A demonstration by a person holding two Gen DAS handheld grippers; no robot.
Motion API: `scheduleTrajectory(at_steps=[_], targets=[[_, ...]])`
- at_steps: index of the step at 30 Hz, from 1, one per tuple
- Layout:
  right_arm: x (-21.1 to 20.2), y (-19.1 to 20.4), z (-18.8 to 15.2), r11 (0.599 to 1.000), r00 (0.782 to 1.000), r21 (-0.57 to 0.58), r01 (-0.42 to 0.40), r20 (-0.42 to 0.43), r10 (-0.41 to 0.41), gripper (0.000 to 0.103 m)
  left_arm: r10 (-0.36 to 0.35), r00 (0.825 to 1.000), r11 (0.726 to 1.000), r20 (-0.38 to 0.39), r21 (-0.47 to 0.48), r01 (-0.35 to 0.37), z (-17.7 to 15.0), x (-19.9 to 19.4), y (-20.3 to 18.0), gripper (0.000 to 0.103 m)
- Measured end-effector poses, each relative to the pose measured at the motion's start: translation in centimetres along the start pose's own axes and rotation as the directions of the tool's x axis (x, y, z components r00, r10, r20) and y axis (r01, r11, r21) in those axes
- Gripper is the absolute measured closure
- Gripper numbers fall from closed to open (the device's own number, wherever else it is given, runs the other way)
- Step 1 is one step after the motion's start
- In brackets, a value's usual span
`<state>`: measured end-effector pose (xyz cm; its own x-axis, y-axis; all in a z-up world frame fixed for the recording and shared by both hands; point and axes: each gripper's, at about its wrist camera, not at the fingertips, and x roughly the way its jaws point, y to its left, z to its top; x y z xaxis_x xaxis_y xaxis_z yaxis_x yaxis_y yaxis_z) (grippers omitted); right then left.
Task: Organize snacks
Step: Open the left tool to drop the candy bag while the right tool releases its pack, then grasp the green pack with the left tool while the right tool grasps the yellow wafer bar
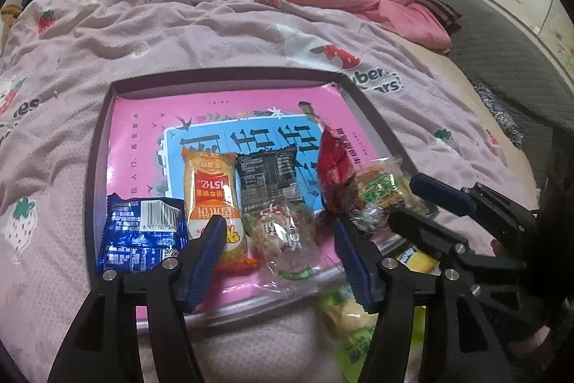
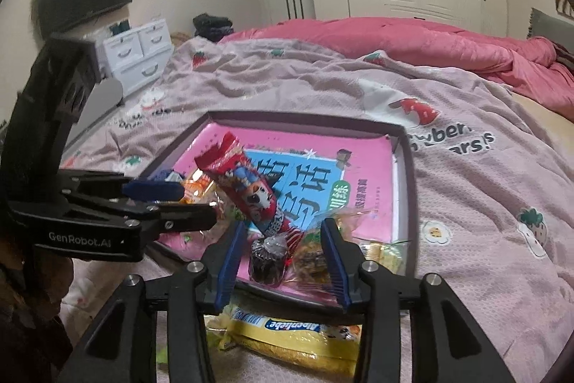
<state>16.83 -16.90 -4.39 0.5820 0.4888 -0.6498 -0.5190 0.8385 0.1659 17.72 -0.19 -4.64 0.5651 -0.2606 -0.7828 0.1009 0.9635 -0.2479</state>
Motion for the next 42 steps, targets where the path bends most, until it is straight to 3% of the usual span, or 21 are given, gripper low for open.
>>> scheduleTrajectory(at_steps=[4, 14, 31, 42], targets=[[-1.6, -0.9, 0.2, 0.999, 1.0, 0.051, 0.003, 0.029, -0.004, 0.053, -0.028, 0.999, 1.0, 0.015, 0.002, 0.028, 0.0, -1.6, -0.3, 0.031], [-5.0, -2.4, -0.4, 0.983, 0.997, 0.185, 0.018, 0.066, -0.03, 0.045, -0.073, 0.997, 0.997, -0.021, 0.028, 0.074, -1.8, -3.6, -1.9, 0.029], [-7.5, -0.6, -2.4, 0.978, 0.998, 0.205, 0.044, 0.041, -0.054, 0.045, -0.065, 0.997, 0.997, -0.042, 0.037, 0.066, -3.9, -5.4, -3.1, 0.029], [-7.7, -0.2, -4.0, 0.961, 0.999, 0.274, 0.037, -0.023, -0.031, 0.045, -0.095, 0.991, 0.995, -0.09, -0.016, 0.094, -5.0, -5.3, -2.6, 0.029]])
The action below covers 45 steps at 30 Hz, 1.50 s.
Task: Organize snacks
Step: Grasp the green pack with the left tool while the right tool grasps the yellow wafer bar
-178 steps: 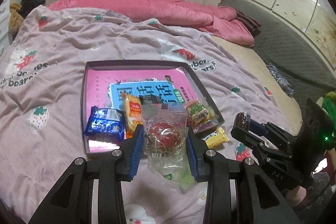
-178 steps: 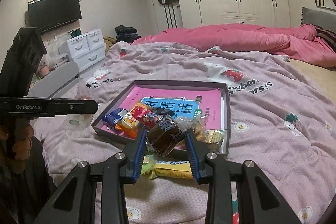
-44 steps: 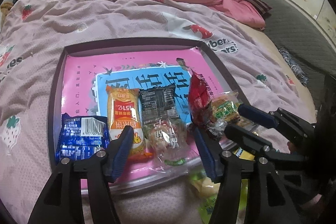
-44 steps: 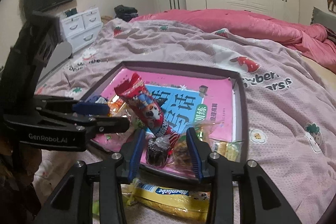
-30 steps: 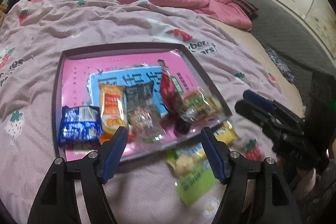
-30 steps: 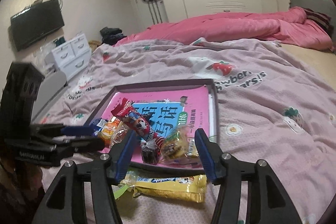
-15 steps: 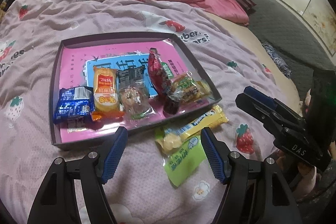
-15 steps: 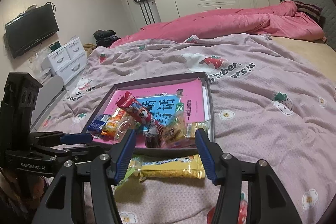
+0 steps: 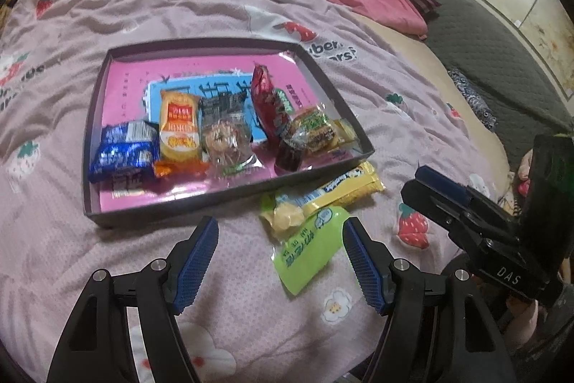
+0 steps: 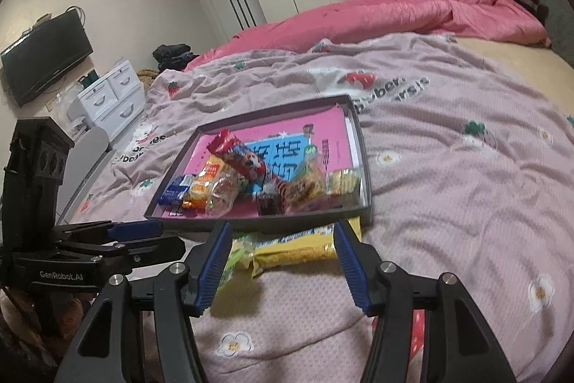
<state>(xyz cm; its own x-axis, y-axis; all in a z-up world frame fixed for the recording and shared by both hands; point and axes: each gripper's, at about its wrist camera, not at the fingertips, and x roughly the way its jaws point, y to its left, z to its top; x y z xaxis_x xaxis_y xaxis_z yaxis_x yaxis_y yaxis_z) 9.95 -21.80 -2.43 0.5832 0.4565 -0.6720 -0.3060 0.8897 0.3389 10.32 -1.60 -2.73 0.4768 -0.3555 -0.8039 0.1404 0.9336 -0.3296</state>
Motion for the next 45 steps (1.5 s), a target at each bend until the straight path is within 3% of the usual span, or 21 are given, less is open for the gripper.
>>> scheduleTrajectory(at_steps=[10, 15, 25, 30, 37, 41, 45], targets=[[1.5, -1.3, -1.6, 0.991, 0.994, 0.127, -0.032, -0.102, 0.045, 0.045, -0.082, 0.994, 0.992, -0.07, -0.105, 0.074, -0.7, 2.1, 1.3, 0.029], [2.6, -2.3, -1.9, 0.983, 0.989, 0.18, -0.043, -0.132, 0.067, 0.045, -0.133, 0.987, 0.971, -0.09, -0.21, 0.112, -0.6, 3.6, 2.4, 0.029], [4.7, -3.0, -1.8, 0.976, 0.986, 0.213, -0.051, -0.144, 0.083, 0.045, -0.218, 0.969, 0.927, -0.116, -0.334, 0.169, -0.1, 7.1, 3.4, 0.03], [5.9, -3.5, -1.6, 0.969, 0.984, 0.24, -0.06, -0.147, 0.098, 0.045, -0.228, 0.967, 0.913, -0.117, -0.37, 0.17, 0.0, 8.1, 3.6, 0.03], [8.1, -3.7, -1.2, 0.959, 0.979, 0.268, -0.091, -0.153, 0.135, 0.05, -0.237, 0.964, 0.91, -0.118, -0.374, 0.178, -0.1, 8.9, 3.6, 0.041], [9.0, -4.1, -1.1, 0.954, 0.978, 0.283, -0.097, -0.149, 0.144, 0.064, -0.238, 0.964, 0.91, -0.116, -0.375, 0.179, 0.0, 9.3, 3.5, 0.058], [9.4, -5.0, -1.2, 0.935, 0.973, 0.329, -0.13, -0.137, 0.183, 0.075, -0.226, 0.968, 0.918, -0.11, -0.357, 0.173, -0.1, 9.6, 2.9, 0.062]])
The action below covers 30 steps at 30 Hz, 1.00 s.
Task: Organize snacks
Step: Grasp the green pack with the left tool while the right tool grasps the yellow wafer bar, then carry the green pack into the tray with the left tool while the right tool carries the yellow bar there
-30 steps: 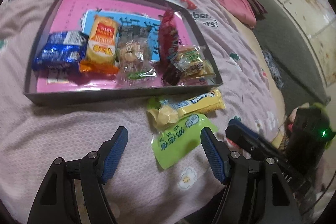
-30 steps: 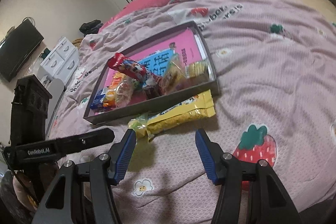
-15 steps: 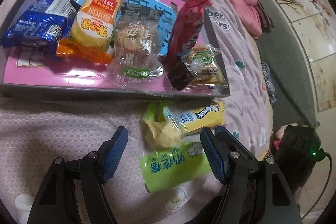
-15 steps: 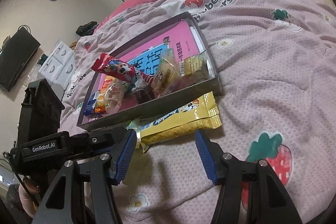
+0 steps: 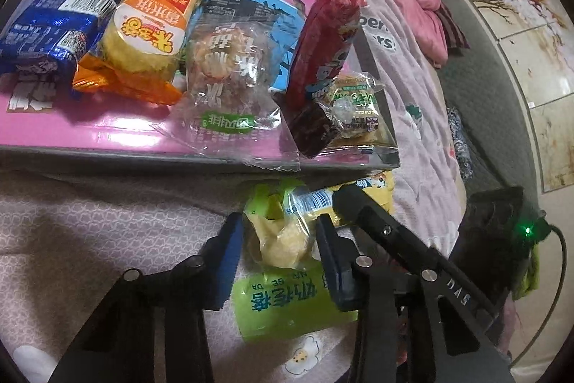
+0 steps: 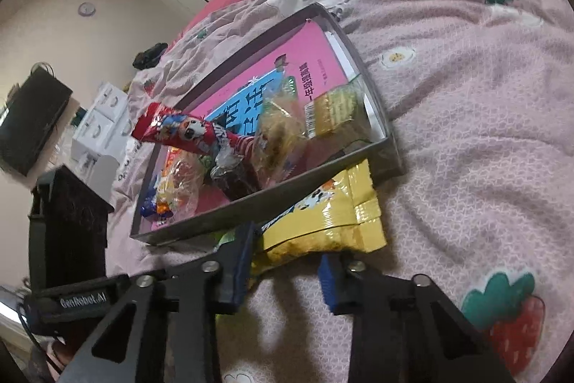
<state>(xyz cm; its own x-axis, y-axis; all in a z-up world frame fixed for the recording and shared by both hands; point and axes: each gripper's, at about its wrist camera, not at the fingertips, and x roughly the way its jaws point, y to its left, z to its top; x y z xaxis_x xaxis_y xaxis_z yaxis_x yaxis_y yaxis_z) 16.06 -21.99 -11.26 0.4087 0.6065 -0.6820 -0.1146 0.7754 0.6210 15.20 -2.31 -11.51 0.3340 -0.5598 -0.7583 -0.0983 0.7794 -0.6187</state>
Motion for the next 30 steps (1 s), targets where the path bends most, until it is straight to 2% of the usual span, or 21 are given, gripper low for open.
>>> scheduleTrajectory(at_steps=[1, 2, 4, 11, 16, 23, 30], targets=[[-0.2, 0.0, 0.0, 1.0, 1.0, -0.001, -0.007, 0.004, 0.007, 0.076, 0.001, 1.0, 1.0, 0.002, 0.005, -0.001, -0.1, -0.1, -0.1, 0.064], [-0.6, 0.2, 0.1, 1.0, 1.0, -0.009, -0.023, 0.015, 0.023, 0.082, 0.001, 1.0, 1.0, 0.005, 0.008, -0.001, -0.1, -0.1, -0.2, 0.064], [-1.3, 0.8, 0.2, 0.999, 0.999, -0.036, -0.034, 0.031, 0.035, 0.084, -0.001, 1.0, 1.0, 0.008, 0.014, 0.001, -0.2, -0.3, -0.2, 0.064], [-3.3, 2.6, -0.2, 0.991, 0.997, -0.131, 0.015, 0.082, -0.005, 0.086, 0.02, 0.999, 0.995, 0.039, 0.093, -0.024, -1.1, -1.8, -1.9, 0.065], [-5.9, 4.1, 0.0, 0.972, 0.985, -0.227, 0.059, 0.173, -0.019, 0.086, 0.045, 0.993, 0.983, 0.113, 0.169, -0.064, -1.5, -4.6, -3.4, 0.065], [-8.1, 7.1, -0.2, 0.92, 0.965, -0.378, 0.099, 0.262, 0.004, 0.086, 0.091, 0.971, 0.967, 0.223, 0.215, -0.14, -1.1, -8.5, -4.2, 0.065], [-8.7, 8.2, -0.1, 0.903, 0.955, -0.42, 0.094, 0.293, 0.037, 0.086, 0.143, 0.936, 0.958, 0.321, 0.191, -0.212, 0.0, -11.9, -3.0, 0.065]])
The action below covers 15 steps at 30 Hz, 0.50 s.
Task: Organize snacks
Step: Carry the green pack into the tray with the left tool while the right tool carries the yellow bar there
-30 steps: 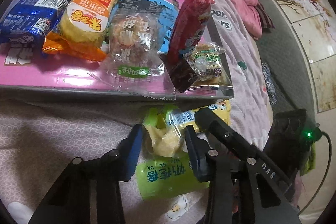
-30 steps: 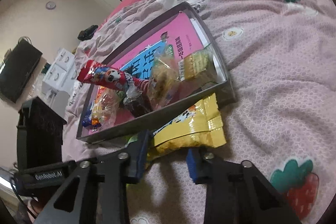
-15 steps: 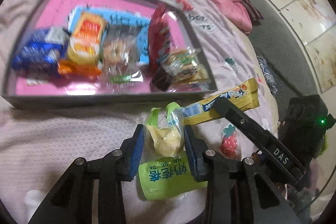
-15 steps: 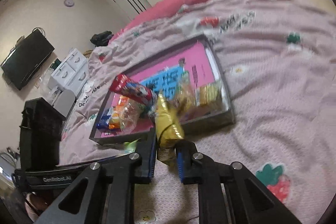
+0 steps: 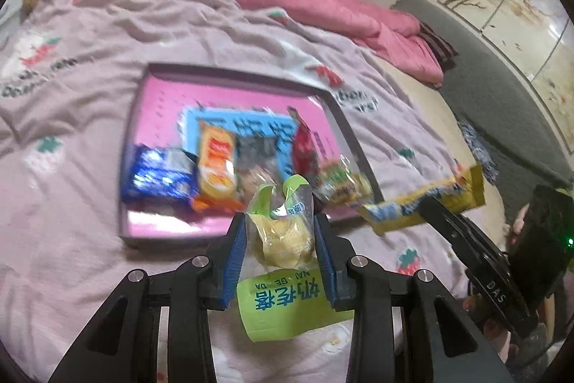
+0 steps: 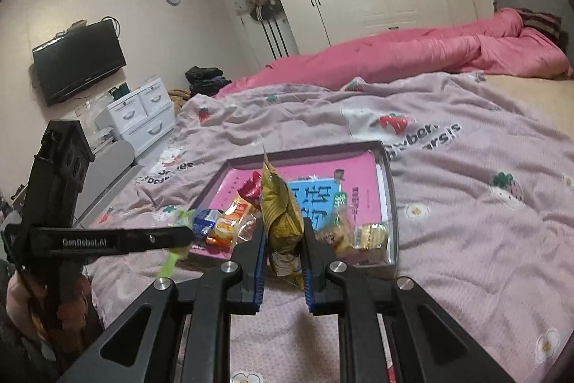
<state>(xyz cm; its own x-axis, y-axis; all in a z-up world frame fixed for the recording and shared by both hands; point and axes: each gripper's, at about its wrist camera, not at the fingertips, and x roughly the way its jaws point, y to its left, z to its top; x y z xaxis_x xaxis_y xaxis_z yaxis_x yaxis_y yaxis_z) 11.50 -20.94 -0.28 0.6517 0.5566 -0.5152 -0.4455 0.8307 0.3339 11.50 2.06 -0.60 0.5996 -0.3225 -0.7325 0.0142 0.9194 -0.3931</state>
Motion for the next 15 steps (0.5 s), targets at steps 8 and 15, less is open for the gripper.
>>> scheduleTrajectory(at_steps=[8, 15], targets=[[0.3, -0.7, 0.5, 1.0, 1.0, 0.016, -0.006, 0.014, 0.006, 0.086, 0.06, 0.995, 0.998, 0.079, -0.011, -0.06, 1.5, -1.8, 2.0, 0.065], [1.1, -1.0, 1.0, 0.999, 0.999, 0.03, -0.03, 0.018, 0.03, 0.086, 0.115, 0.985, 0.993, 0.124, -0.009, -0.115, 2.8, -1.5, 2.8, 0.065]])
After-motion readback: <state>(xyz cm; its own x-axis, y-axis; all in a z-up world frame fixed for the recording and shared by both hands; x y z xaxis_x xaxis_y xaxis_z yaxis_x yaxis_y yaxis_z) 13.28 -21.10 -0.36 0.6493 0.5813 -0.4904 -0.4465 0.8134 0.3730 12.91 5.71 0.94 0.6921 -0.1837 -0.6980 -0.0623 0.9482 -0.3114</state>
